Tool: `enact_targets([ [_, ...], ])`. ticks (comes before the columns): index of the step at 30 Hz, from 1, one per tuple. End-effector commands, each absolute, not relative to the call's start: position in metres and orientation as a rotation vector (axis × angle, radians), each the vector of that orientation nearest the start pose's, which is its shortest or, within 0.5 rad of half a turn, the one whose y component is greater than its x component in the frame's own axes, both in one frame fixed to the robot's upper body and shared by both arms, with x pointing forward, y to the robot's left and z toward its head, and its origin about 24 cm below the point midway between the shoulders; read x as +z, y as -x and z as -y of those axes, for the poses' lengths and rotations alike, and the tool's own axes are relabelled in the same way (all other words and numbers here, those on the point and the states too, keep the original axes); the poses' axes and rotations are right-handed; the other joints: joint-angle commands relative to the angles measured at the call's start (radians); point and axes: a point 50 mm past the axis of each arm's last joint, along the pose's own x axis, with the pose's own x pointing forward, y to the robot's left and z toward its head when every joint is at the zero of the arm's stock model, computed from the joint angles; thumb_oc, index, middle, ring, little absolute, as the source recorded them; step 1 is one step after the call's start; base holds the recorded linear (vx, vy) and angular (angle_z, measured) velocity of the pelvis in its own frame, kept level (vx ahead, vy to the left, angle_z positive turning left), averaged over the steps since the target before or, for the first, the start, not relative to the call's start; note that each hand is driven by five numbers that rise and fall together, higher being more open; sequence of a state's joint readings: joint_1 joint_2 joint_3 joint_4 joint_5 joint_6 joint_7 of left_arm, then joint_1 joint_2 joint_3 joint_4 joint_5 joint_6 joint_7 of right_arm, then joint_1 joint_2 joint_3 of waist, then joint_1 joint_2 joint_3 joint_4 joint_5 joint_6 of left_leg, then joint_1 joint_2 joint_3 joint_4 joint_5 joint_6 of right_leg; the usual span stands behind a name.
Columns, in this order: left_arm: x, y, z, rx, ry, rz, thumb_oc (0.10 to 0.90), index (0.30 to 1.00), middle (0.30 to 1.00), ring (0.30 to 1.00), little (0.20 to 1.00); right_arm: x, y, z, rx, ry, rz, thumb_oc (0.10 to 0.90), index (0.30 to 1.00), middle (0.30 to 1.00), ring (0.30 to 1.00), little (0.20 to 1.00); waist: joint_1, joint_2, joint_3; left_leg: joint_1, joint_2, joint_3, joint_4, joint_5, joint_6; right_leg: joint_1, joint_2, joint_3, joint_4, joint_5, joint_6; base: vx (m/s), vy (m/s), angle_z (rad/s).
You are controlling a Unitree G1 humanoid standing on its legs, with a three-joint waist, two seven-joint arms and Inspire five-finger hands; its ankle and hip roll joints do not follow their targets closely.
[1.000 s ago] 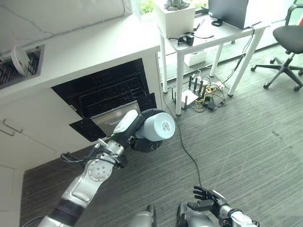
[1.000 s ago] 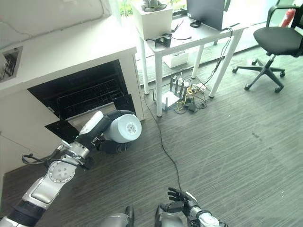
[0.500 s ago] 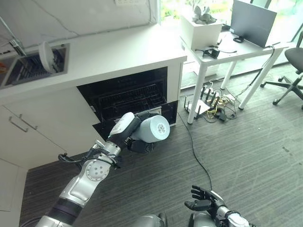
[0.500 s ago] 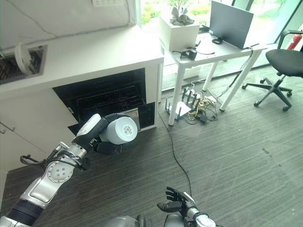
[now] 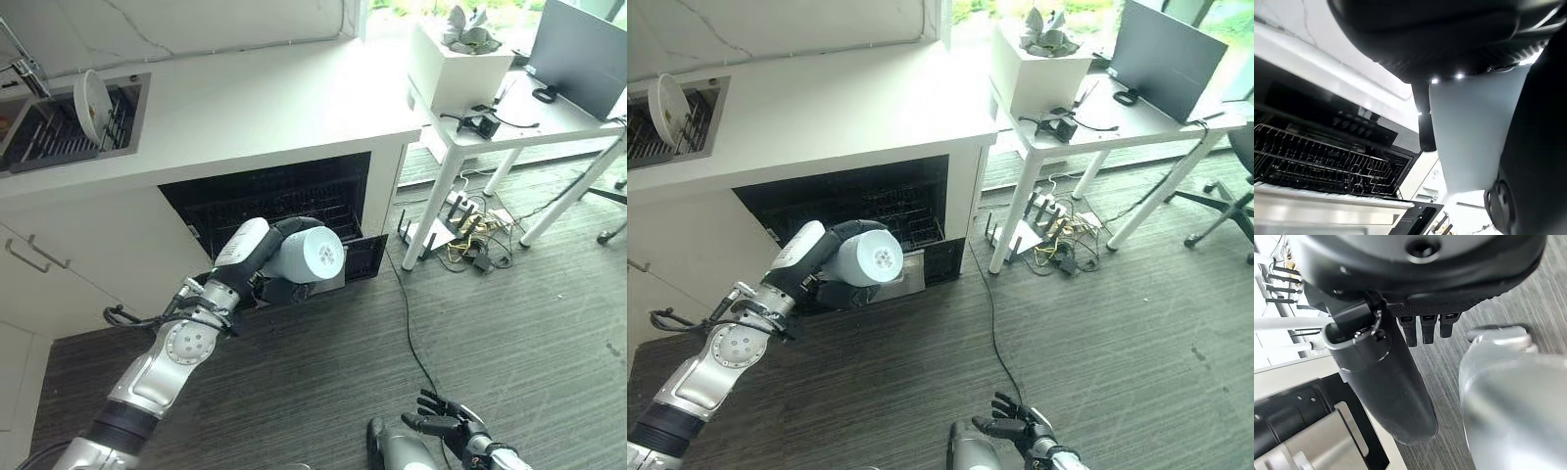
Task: Place the dishes in the dishwasher.
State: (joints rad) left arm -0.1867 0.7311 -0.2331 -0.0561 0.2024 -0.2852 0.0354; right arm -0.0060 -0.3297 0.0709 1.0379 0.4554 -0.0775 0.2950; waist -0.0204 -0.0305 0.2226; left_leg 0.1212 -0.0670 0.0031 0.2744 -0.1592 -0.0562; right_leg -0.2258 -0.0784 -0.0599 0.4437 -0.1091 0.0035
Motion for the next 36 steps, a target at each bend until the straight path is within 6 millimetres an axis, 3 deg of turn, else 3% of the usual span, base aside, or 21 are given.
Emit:
enact_targets([
  [1,0.194,-0.271,-0.182,-0.216,-0.816,0.763,0.4,0.3,0.3,0.3,0.3,-0.118,-0.149,0.273,-0.09,-0.169,-0.786,0.8,0.9,0.9,0.9,0.9,-0.011,0.004,-0.036,-0.174,0.098,0.055,0.178,-0.021,0.026,0.119,-0.049,-0.001,-0.144,-0.068,0.097,0.03,-0.174,0.18],
  [3,0.196,-0.273,-0.178,-0.236,-0.816,0.777,0.4,0.3,0.3,0.3,0.3,-0.118,-0.144,0.28,-0.148,-0.188,-0.787,0.8,0.9,0.9,0.9,0.9,-0.016,0.016,-0.028,-0.219,0.128,0.096,0.182,0.01,0.018,0.135,-0.044,-0.043,-0.144,-0.082,0.084,0.07,-0.074,0.14],
  [5,0.196,-0.273,-0.174,-0.236,-0.808,0.788,0.4,0.3,0.3,0.3,0.3,-0.118,-0.144,0.284,-0.178,-0.191,-0.79,0.8,0.9,0.9,0.9,0.9,-0.021,0.031,-0.028,-0.178,0.119,0.102,0.042,0.012,0.02,0.144,-0.04,-0.057,-0.144,-0.092,0.088,0.1,0.142,0.49],
  [7,0.197,-0.273,-0.172,-0.232,-0.798,0.799,0.4,0.3,0.3,0.3,0.3,-0.118,-0.143,0.286,-0.195,-0.188,-0.795,0.8,0.9,0.9,0.9,0.9,-0.03,0.065,-0.022,-0.229,0.152,0.076,0.026,0.014,-0.005,0.158,-0.011,-0.06,-0.144,-0.108,0.089,0.07,0.237,0.33],
  [9,0.198,-0.274,-0.169,-0.241,-0.788,0.802,0.4,0.3,0.3,0.3,0.3,-0.12,-0.139,0.287,-0.21,-0.181,-0.814,0.8,0.9,0.9,0.9,0.9,-0.026,0.091,-0.014,-0.342,0.194,0.038,0.026,0.069,-0.041,0.196,-0.001,-0.048,-0.144,-0.139,0.092,0.12,0.294,0.14],
  [12,0.194,-0.275,-0.17,-0.266,-0.786,0.777,0.4,0.3,0.3,0.3,0.3,-0.124,-0.134,0.286,-0.221,-0.179,-0.834,0.8,0.9,0.9,0.9,0.9,-0.014,0.099,-0.021,-0.356,0.176,-0.001,0.026,0.057,-0.033,0.218,-0.013,-0.036,-0.144,-0.15,0.102,0.19,0.316,-0.14],
  [16,0.189,-0.275,-0.175,-0.276,-0.796,0.731,0.4,0.3,0.3,0.3,0.3,-0.128,-0.131,0.28,-0.261,-0.229,-0.848,0.8,0.9,0.9,0.9,0.9,0.002,0.101,-0.027,-0.312,0.117,-0.045,0.026,0.014,-0.014,0.226,-0.031,-0.028,-0.144,-0.14,0.112,0.16,0.262,-0.39],
  [19,0.188,-0.276,-0.181,-0.264,-0.808,0.721,0.4,0.3,0.3,0.3,0.3,-0.131,-0.132,0.268,-0.244,-0.233,-0.854,0.8,0.9,0.9,0.9,0.9,0.011,0.099,-0.032,-0.282,0.087,-0.042,0.026,-0.016,0.012,0.209,-0.072,-0.04,-0.144,-0.112,0.136,0.09,0.198,-0.37],
  [22,0.191,-0.275,-0.184,-0.263,-0.827,0.731,0.4,0.3,0.3,0.3,0.3,-0.133,-0.135,0.261,-0.238,-0.25,-0.846,0.8,0.9,0.9,0.9,0.9,0.022,0.091,-0.04,-0.271,0.081,-0.006,0.026,-0.041,0.04,0.183,-0.123,-0.048,-0.144,-0.087,0.171,0.05,0.133,-0.31],
  [25,0.196,-0.277,-0.189,-0.256,-0.842,0.734,0.4,0.3,0.3,0.3,0.3,-0.134,-0.132,0.26,-0.223,-0.235,-0.852,0.8,0.9,0.9,0.9,0.9,0.028,0.081,-0.05,-0.269,0.085,0.025,0.026,-0.056,0.051,0.175,-0.142,-0.044,-0.144,-0.083,0.188,0.08,0.02,-0.31],
  [32,0.203,-0.277,-0.187,-0.289,-0.854,0.755,0.4,0.3,0.3,0.3,0.3,-0.132,-0.133,0.267,-0.264,-0.221,-0.837,0.8,0.9,0.9,0.9,0.9,0.047,0.061,-0.067,-0.261,0.09,0.044,0.026,-0.061,0.057,0.194,-0.135,-0.043,-0.144,-0.106,0.183,0.09,0.009,-0.05],
  [36,0.211,-0.277,-0.183,-0.31,-0.849,0.776,0.4,0.3,0.3,0.3,0.3,-0.127,-0.139,0.27,-0.274,-0.208,-0.792,0.8,0.9,0.9,0.9,0.9,0.032,0.071,-0.071,-0.257,0.077,0.023,0.026,-0.067,0.084,0.237,-0.087,-0.045,-0.144,-0.098,0.167,0.08,0.095,-0.01],
])
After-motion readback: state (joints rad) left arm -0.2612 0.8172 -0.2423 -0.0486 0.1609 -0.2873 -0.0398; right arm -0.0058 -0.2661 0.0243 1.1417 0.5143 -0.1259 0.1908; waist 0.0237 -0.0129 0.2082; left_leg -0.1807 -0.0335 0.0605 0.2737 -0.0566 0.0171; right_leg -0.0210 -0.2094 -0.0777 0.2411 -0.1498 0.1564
